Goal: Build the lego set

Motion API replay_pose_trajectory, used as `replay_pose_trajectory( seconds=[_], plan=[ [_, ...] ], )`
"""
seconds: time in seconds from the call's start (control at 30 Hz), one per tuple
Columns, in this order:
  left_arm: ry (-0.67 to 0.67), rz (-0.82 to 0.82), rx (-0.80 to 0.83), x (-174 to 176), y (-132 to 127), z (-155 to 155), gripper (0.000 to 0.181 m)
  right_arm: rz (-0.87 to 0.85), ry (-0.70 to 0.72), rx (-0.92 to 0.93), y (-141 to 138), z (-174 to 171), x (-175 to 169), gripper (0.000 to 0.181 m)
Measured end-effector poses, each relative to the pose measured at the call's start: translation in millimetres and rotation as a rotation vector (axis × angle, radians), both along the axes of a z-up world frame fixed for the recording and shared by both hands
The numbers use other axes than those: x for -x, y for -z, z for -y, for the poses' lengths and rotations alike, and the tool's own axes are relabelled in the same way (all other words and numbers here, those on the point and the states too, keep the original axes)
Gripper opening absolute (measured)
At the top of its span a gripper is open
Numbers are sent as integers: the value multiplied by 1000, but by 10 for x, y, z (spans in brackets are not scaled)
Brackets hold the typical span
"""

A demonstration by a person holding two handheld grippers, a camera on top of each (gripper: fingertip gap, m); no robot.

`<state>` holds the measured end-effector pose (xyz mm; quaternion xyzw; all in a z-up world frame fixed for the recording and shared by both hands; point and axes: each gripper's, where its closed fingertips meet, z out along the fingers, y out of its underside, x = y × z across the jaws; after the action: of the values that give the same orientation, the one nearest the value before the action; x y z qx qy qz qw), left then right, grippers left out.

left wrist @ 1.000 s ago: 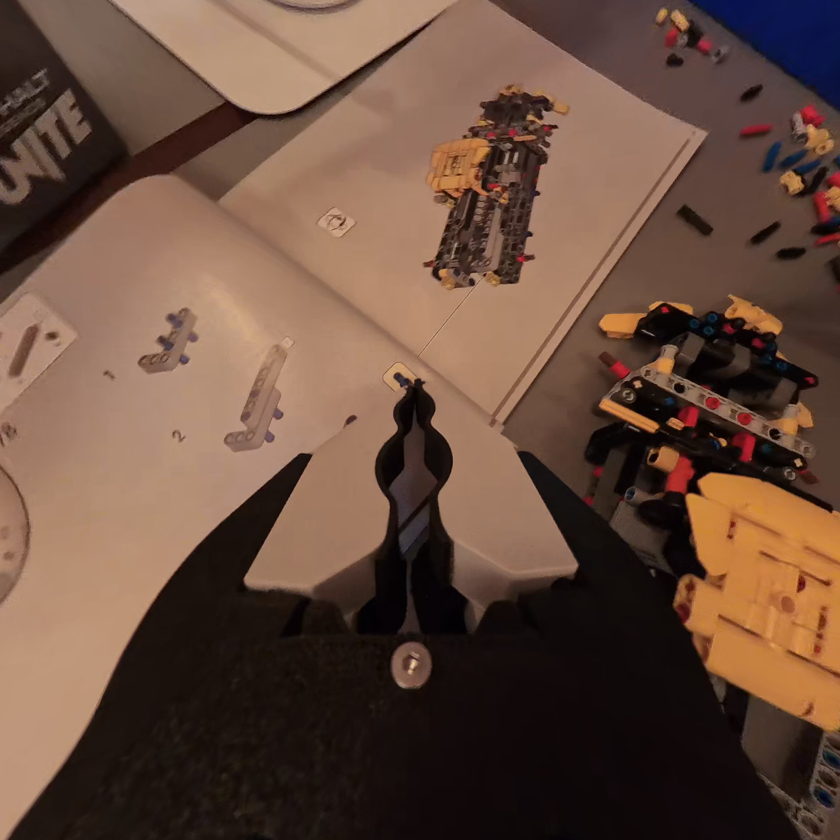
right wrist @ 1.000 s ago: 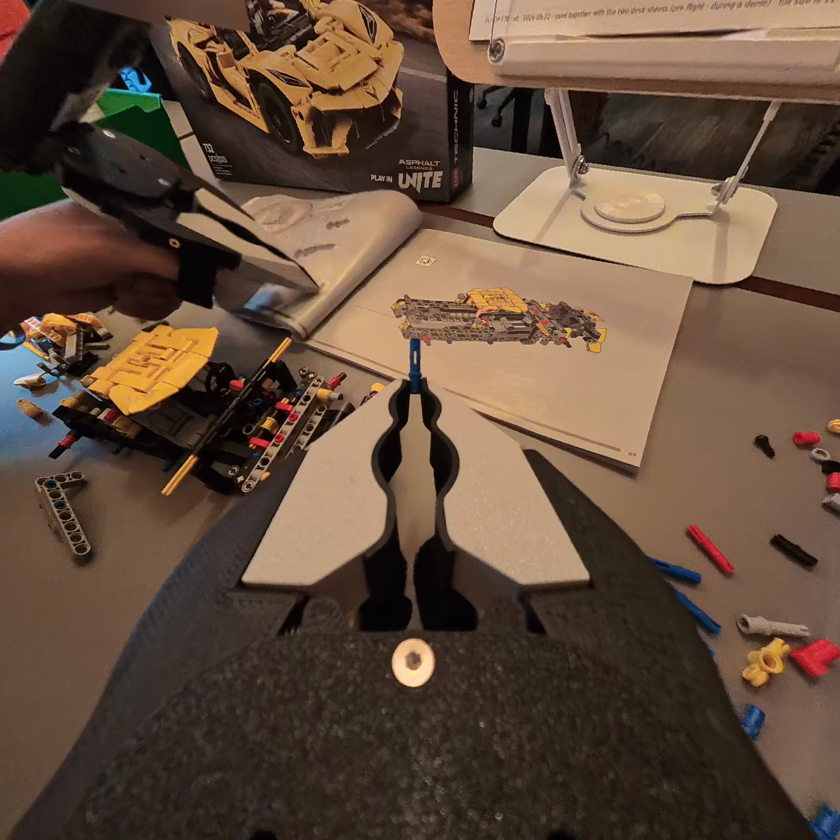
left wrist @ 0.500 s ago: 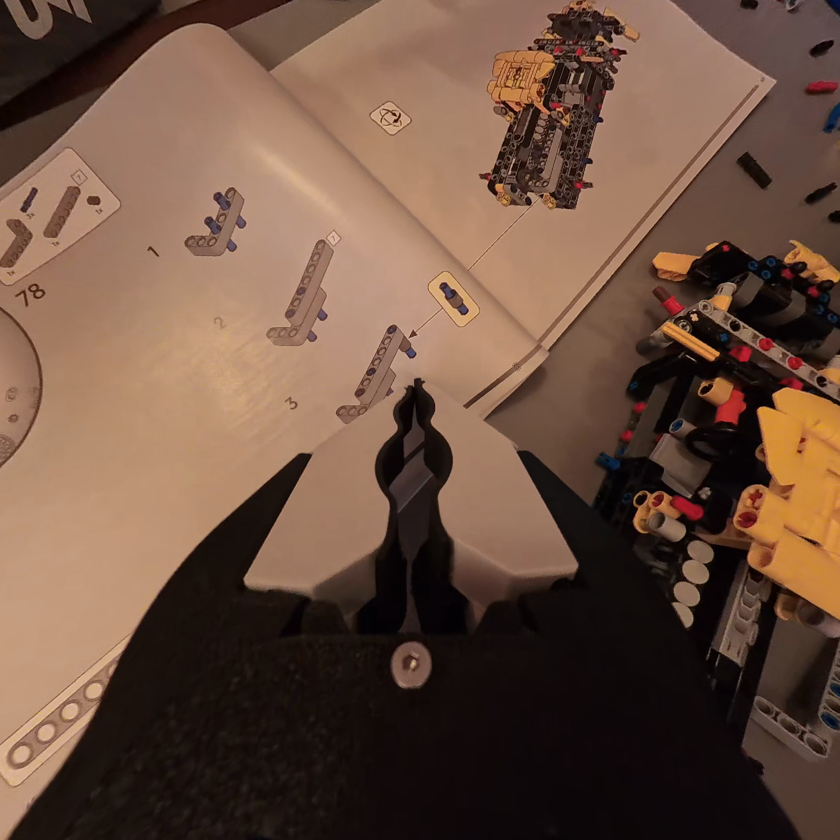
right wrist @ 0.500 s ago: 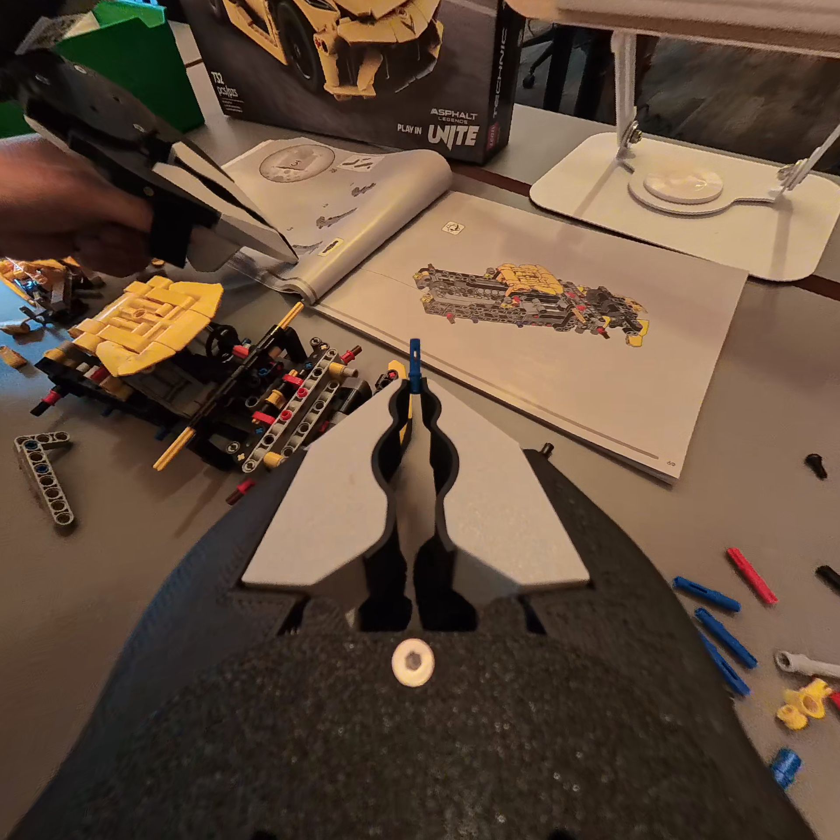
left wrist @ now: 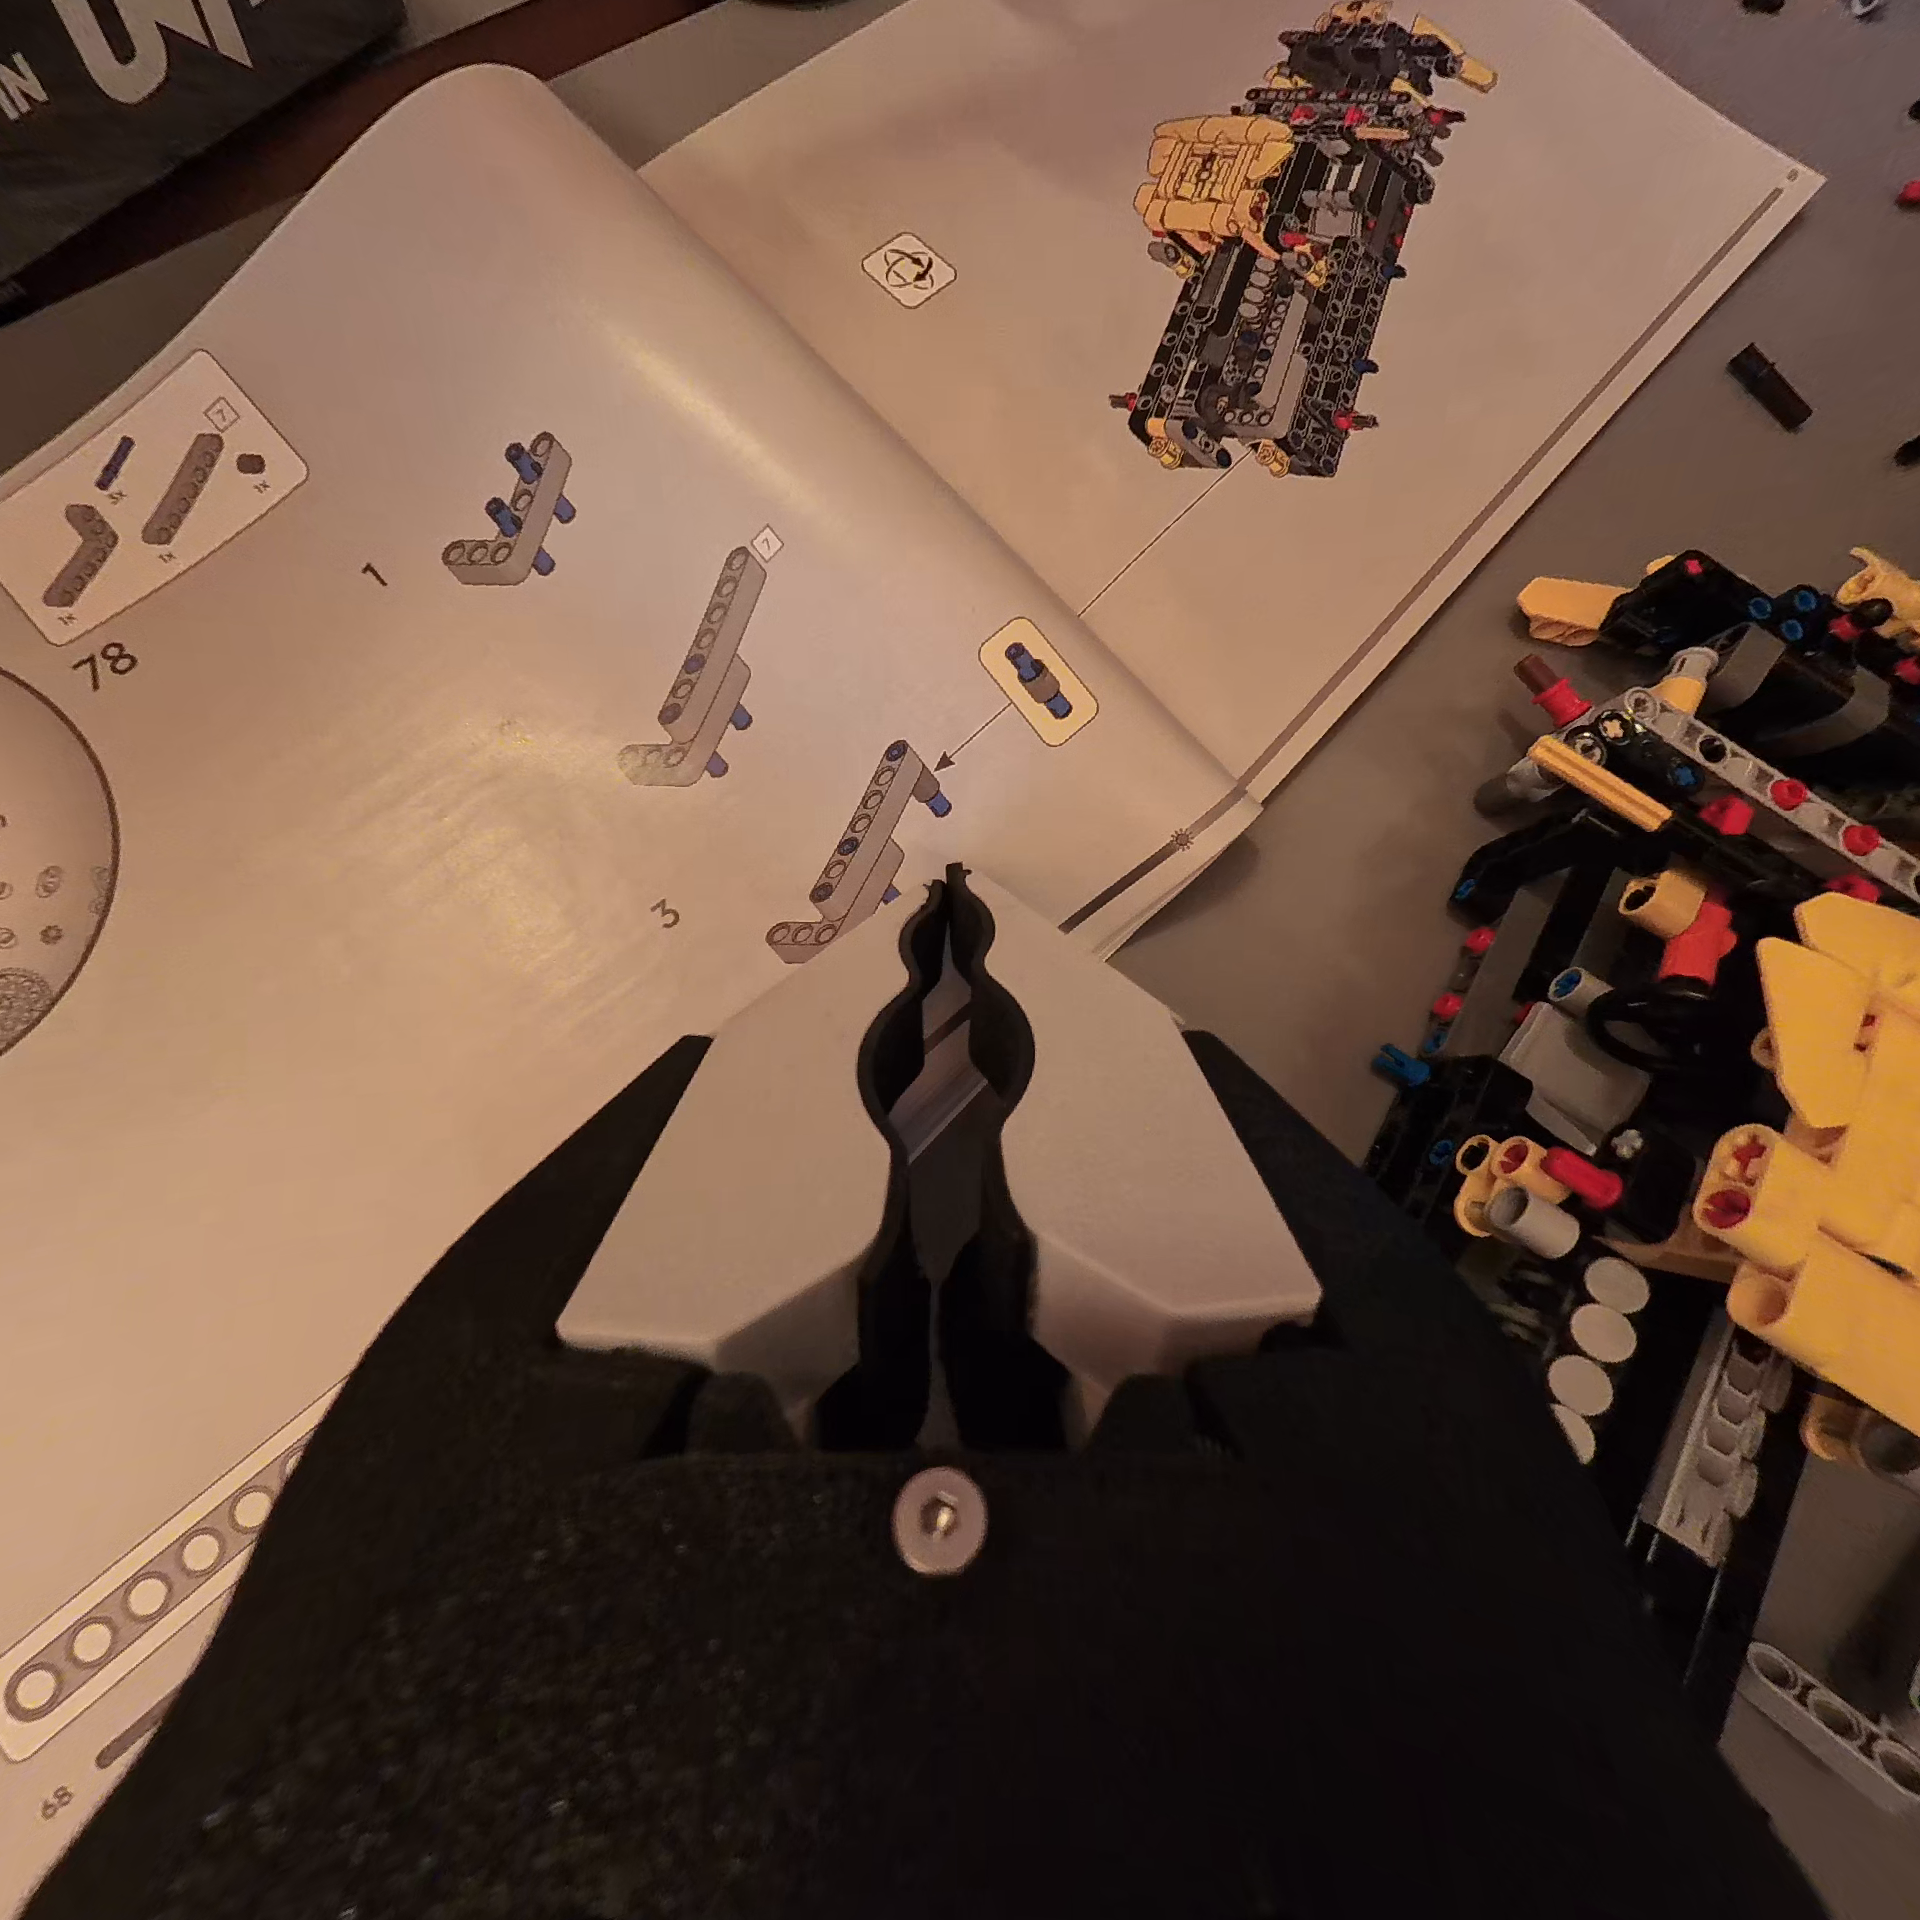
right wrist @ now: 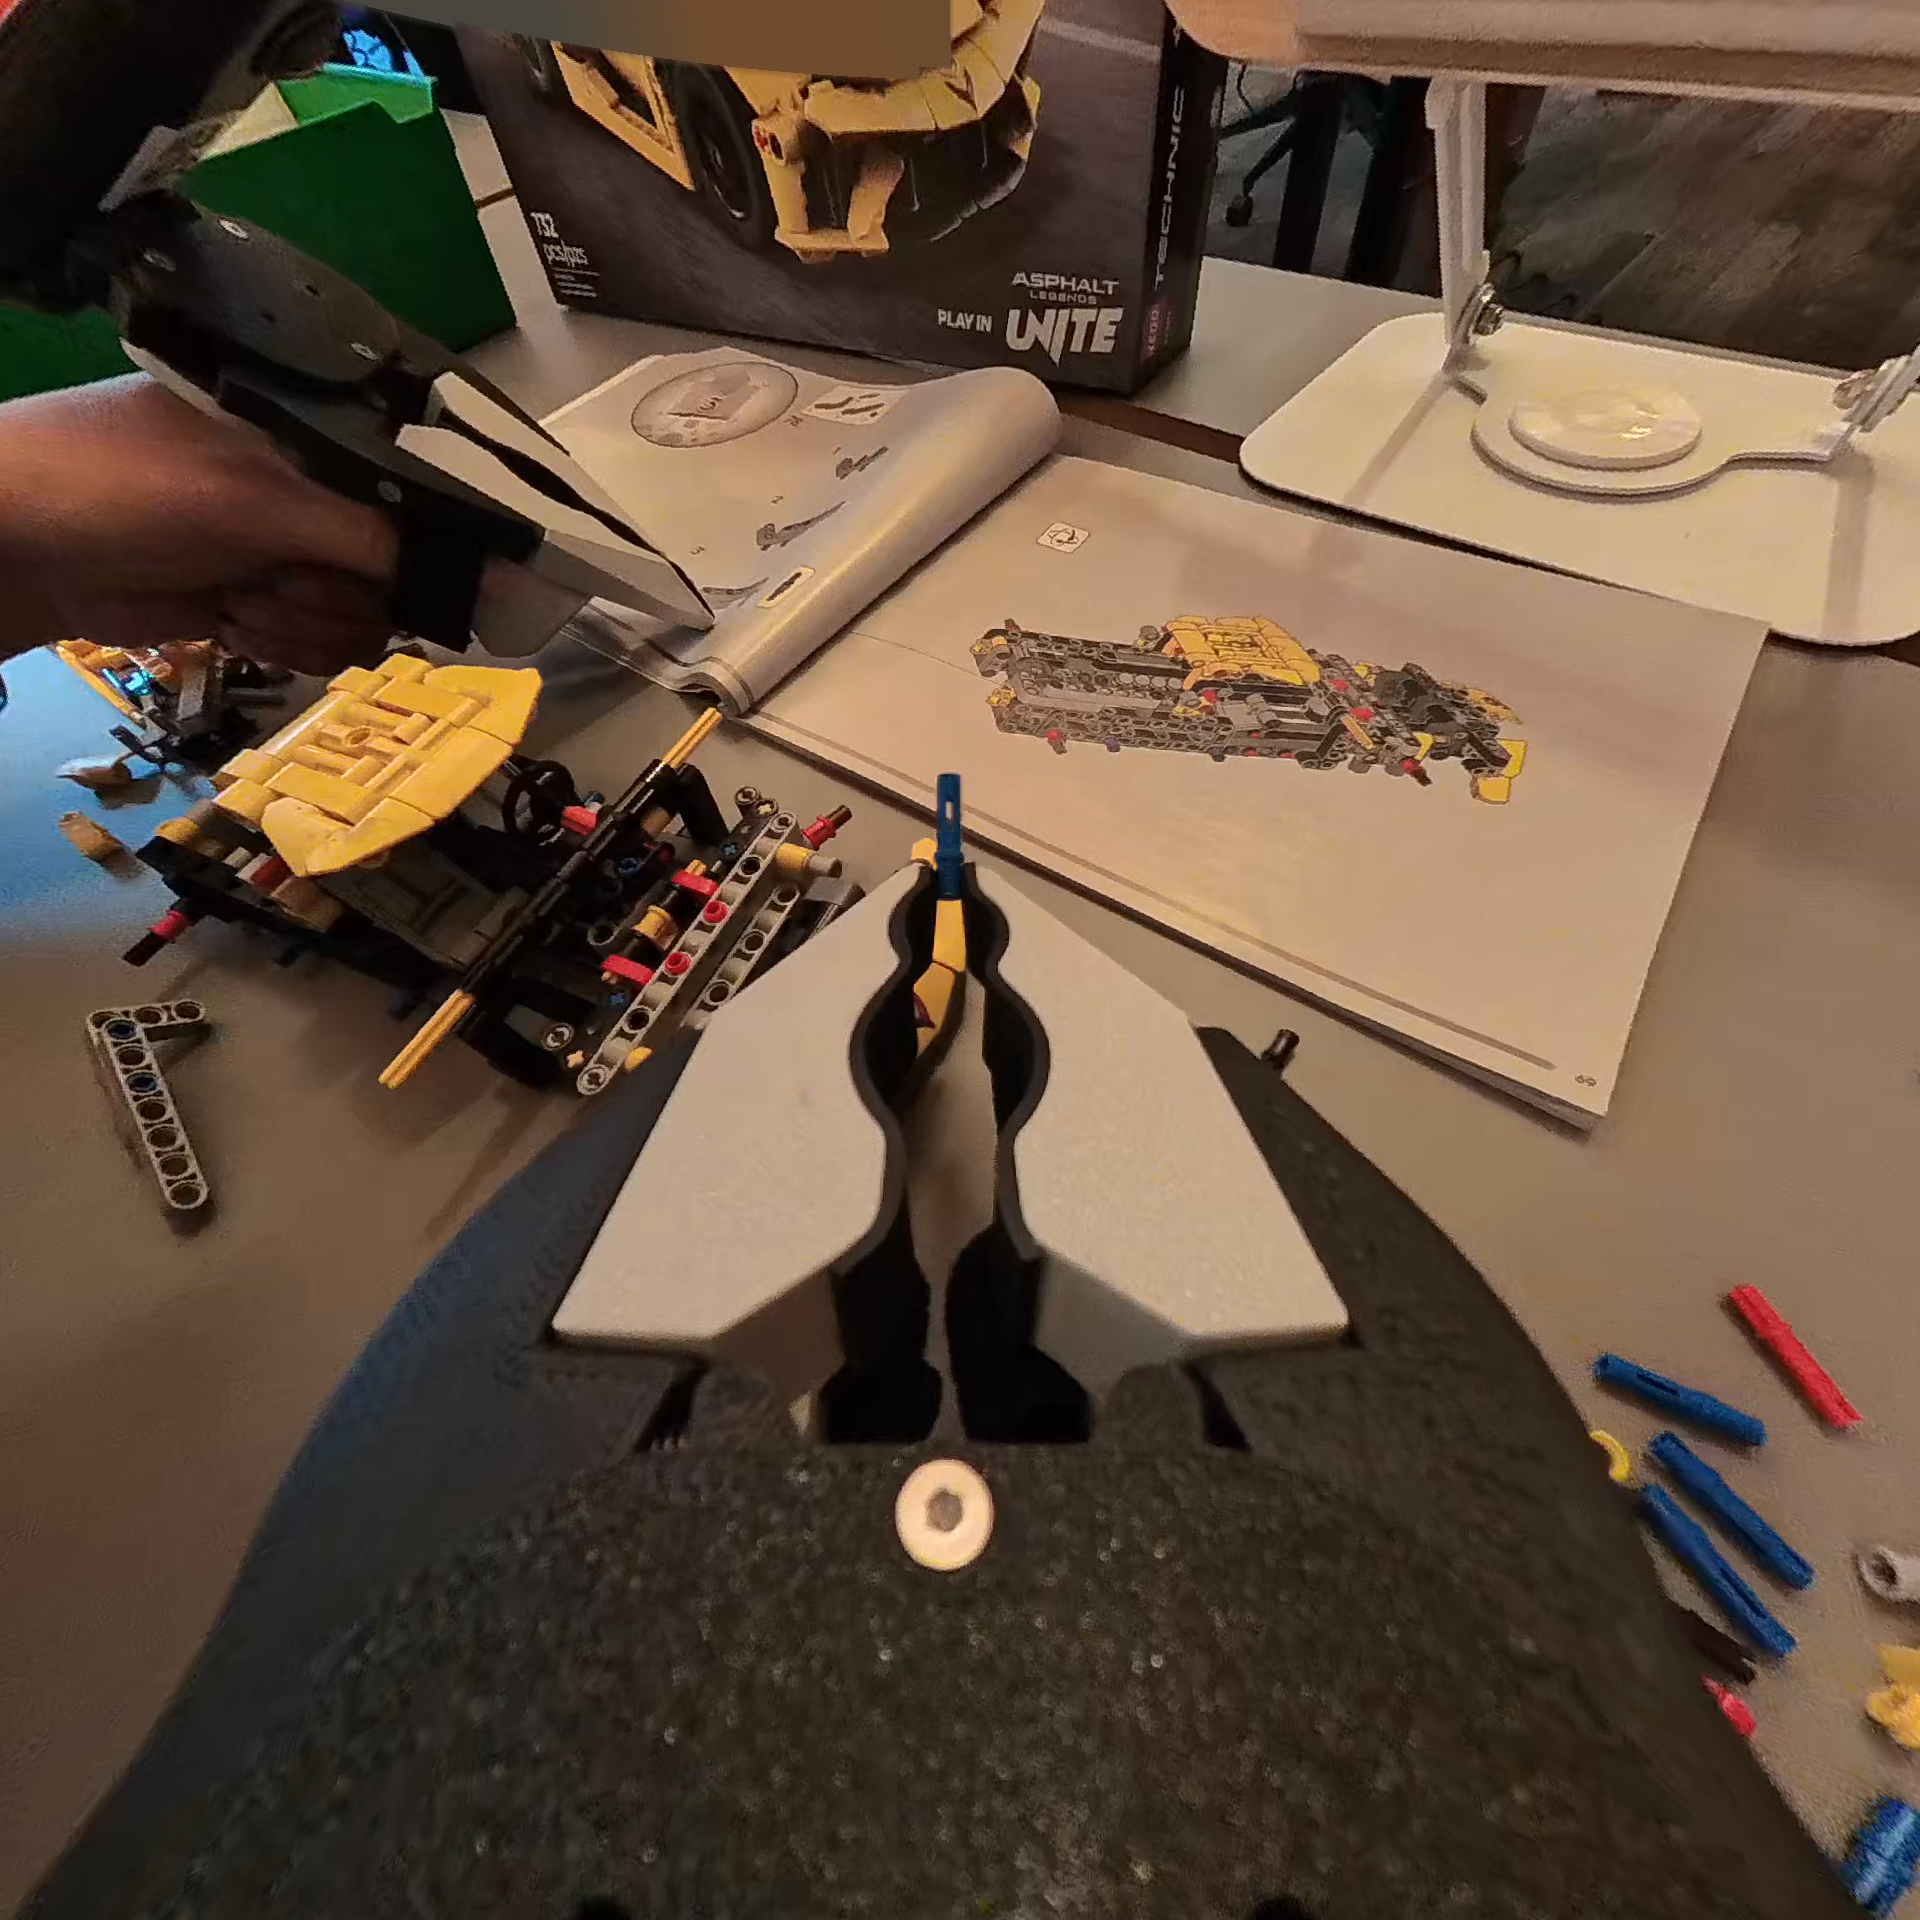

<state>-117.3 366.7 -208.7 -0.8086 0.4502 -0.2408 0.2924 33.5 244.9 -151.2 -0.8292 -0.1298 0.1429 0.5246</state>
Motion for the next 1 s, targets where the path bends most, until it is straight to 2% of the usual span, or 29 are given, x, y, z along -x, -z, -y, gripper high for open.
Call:
replay_pose_trajectory(
  seconds=[1.0],
  plan=[
    [-6,19,19,-1,-1,-3,0,14,-23,4,26,0,54,3]
  ],
)
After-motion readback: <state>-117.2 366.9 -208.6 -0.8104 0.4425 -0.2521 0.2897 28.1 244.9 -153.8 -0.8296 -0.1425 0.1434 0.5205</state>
